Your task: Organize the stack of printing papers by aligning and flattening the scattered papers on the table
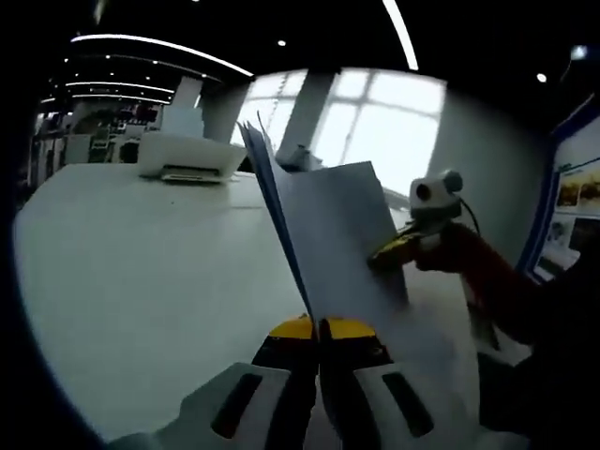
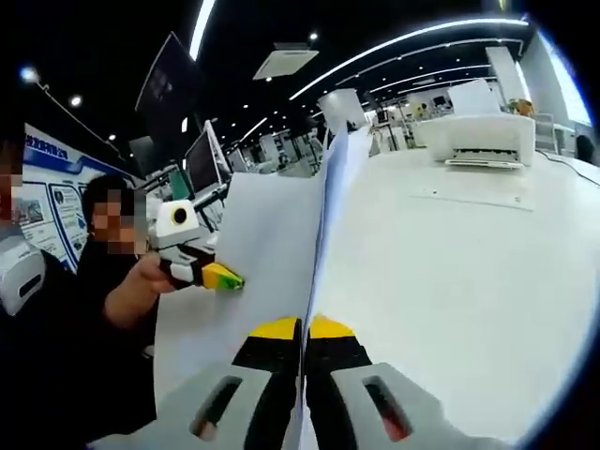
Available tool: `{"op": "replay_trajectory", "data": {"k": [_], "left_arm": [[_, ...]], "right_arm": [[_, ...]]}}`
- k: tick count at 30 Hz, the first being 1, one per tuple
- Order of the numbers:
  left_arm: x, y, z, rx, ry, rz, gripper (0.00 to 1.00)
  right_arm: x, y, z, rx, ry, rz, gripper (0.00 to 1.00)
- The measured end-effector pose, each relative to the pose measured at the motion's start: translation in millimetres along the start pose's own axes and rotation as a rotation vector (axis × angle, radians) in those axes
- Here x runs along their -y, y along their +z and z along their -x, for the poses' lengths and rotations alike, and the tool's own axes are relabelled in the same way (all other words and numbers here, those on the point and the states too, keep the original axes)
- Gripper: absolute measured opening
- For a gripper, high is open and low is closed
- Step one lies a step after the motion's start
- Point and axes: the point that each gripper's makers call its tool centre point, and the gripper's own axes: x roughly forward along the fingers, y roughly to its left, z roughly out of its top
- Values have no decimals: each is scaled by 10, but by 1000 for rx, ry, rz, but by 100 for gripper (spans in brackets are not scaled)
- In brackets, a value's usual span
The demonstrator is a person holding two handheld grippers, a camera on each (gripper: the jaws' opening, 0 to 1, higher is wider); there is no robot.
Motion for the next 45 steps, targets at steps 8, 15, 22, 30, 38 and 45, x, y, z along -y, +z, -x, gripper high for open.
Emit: {"op": "replay_trajectory", "data": {"k": [8, 15, 22, 30, 38, 45], "left_arm": [[-70, -58, -44, -22, 23, -8, 6], [-170, -150, -102, -49, 54, -19, 7], [-293, -181, -140, -67, 76, -36, 7], [-409, -214, -193, -92, 101, -89, 7], [-391, -276, -207, -110, 97, -104, 7], [-398, -321, -229, -133, 91, -103, 7]], "right_arm": [[116, -67, -84, -23, -30, 9, 0], [180, -146, -158, -52, -55, 24, 0], [216, -205, -213, -76, -82, 48, 0], [281, -254, -269, -99, -121, 94, 0], [316, -265, -294, -111, -158, 154, 0], [330, -298, -299, -126, -182, 185, 2]]}}
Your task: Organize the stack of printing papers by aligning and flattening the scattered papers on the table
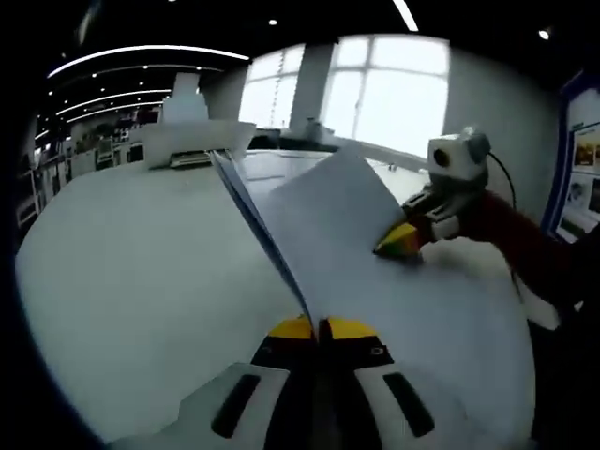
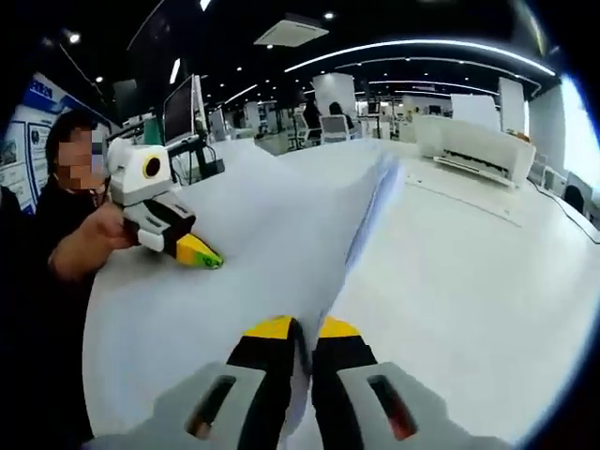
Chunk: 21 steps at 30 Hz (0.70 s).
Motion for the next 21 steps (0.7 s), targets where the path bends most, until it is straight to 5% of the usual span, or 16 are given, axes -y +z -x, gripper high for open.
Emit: {"op": "replay_trajectory", "data": {"k": [21], "left_arm": [[47, -6, -1, 0, -39, -29, 6]], "right_arm": [[74, -17, 243, 14, -96, 56, 16]]}}
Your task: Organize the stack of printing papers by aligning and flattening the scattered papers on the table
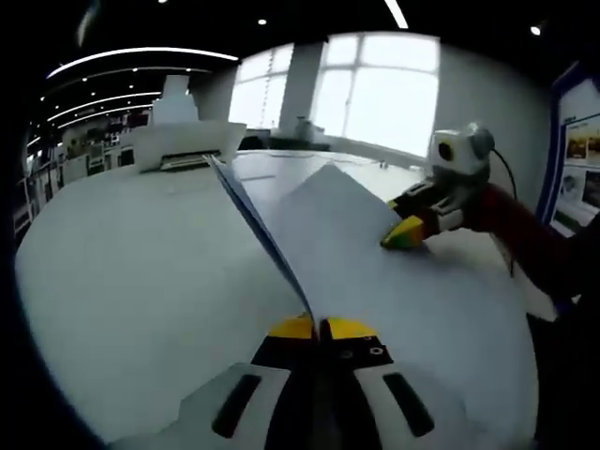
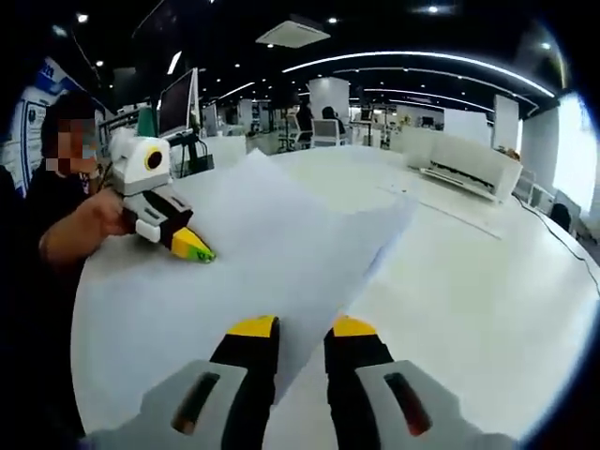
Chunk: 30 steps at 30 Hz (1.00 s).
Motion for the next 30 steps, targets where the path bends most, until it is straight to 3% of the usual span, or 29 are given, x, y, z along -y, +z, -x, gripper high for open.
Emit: {"op": "replay_trajectory", "data": {"k": [9, 16, 30], "left_arm": [[-20, 0, 8, 1, -2, 1, 6], [-35, -1, 14, 1, -3, 8, 6], [-46, -2, 16, 1, -2, 9, 6]], "right_arm": [[140, 71, 191, 27, -78, 19, 17], [-75, 229, 38, 43, -7, 89, 19], [-134, 70, -144, -3, 44, 84, 20]]}}
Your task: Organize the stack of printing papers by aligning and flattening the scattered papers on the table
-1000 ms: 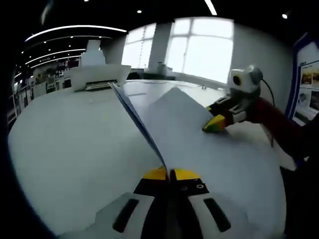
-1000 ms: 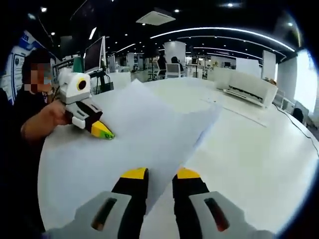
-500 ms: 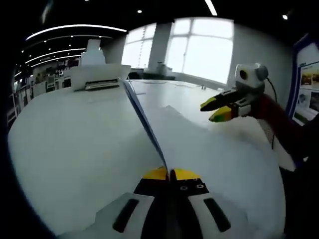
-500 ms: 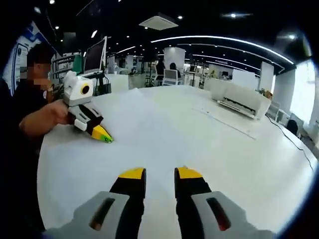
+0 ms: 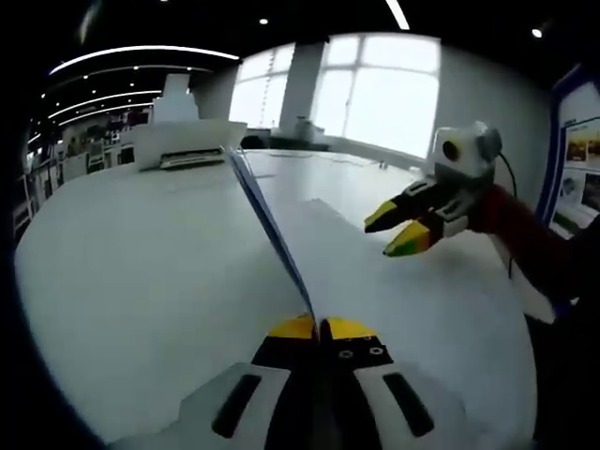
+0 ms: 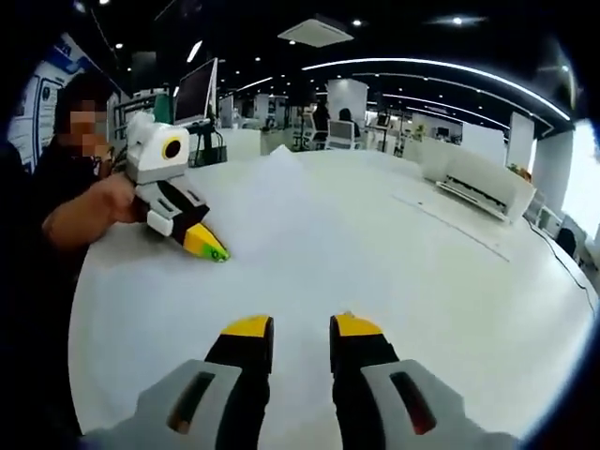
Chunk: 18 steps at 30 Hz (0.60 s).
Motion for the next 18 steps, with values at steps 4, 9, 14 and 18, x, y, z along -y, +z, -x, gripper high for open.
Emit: {"op": "replay_trajectory", "data": {"k": [4, 9, 14, 18], "left_arm": [[15, -3, 2, 0, 1, 2, 6], [24, -4, -5, 0, -1, 6, 6], [20, 0, -12, 0, -1, 5, 6], [25, 2, -13, 0, 0, 7, 7]], "right_arm": [[-13, -38, 8, -6, 0, -4, 20], [-58, -115, -26, -24, 18, -10, 20], [-42, -188, -54, -32, 30, -32, 20], [-46, -190, -38, -22, 35, -39, 20]]}}
